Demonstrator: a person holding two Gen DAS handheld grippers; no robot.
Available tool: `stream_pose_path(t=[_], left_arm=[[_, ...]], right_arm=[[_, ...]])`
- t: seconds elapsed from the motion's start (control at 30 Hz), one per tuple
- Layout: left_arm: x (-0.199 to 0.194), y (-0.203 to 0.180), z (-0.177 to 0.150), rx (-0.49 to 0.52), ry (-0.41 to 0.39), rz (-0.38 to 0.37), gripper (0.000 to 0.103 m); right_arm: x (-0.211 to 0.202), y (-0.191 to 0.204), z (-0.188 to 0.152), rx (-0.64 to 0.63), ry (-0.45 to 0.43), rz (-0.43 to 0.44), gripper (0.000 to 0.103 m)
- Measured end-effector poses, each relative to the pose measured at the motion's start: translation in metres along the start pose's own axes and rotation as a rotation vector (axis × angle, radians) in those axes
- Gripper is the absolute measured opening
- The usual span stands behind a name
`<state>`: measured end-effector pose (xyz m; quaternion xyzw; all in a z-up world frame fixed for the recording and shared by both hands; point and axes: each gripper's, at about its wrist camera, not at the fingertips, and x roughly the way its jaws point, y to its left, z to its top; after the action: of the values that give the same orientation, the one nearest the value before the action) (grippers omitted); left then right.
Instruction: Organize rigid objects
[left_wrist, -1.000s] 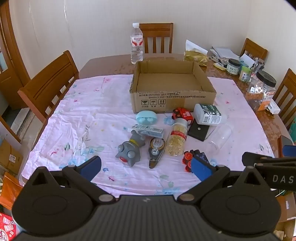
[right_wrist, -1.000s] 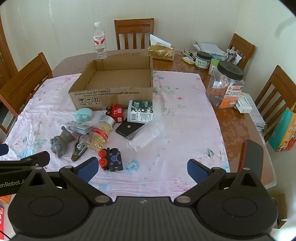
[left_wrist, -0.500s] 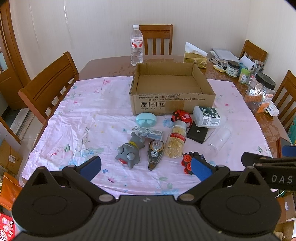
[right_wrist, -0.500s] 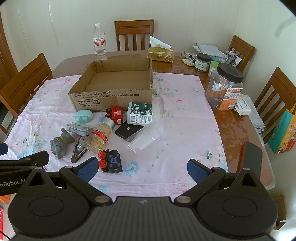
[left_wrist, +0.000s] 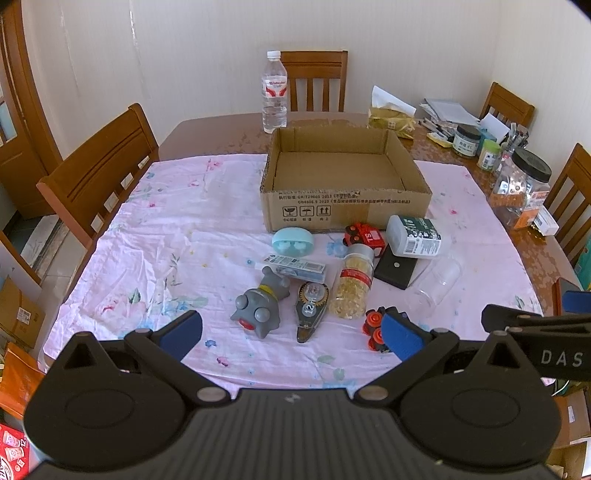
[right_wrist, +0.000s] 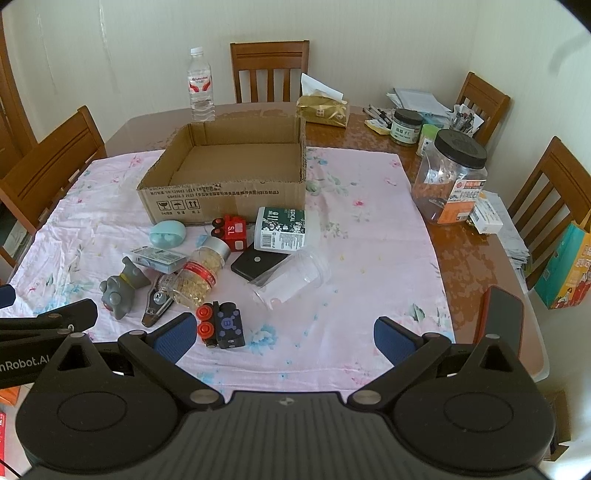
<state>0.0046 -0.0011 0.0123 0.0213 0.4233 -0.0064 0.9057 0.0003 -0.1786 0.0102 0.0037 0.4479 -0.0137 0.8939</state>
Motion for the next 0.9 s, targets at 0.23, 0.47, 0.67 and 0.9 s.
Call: stream_pose_path(t=[0.23, 0.47, 0.67, 0.9], left_arm=[[0.0002, 0.0003, 0.0003, 0.001, -0.002, 0.000, 0.102], [0.0016, 0.0020, 0.0020, -0.006, -0.005, 0.000, 0.102], [0.0017, 0.0018, 0.0012, -0.006, -0.008, 0.002, 0.102], [0.0017, 0.0012, 0.0011, -0.006, -0.009, 0.001, 0.102]], right_arm=[[0.0007, 0.0002, 0.0002, -0.002, -0.001, 0.000, 0.103], [0.0017, 0.0015, 0.0020, -0.008, -0.005, 0.001, 0.103], [0.0026, 0.0024, 0.0020, -0.008, -0.007, 0.003, 0.103], [0.0024, 0.0019, 0.0018, -0.008, -0.007, 0.003, 0.103]])
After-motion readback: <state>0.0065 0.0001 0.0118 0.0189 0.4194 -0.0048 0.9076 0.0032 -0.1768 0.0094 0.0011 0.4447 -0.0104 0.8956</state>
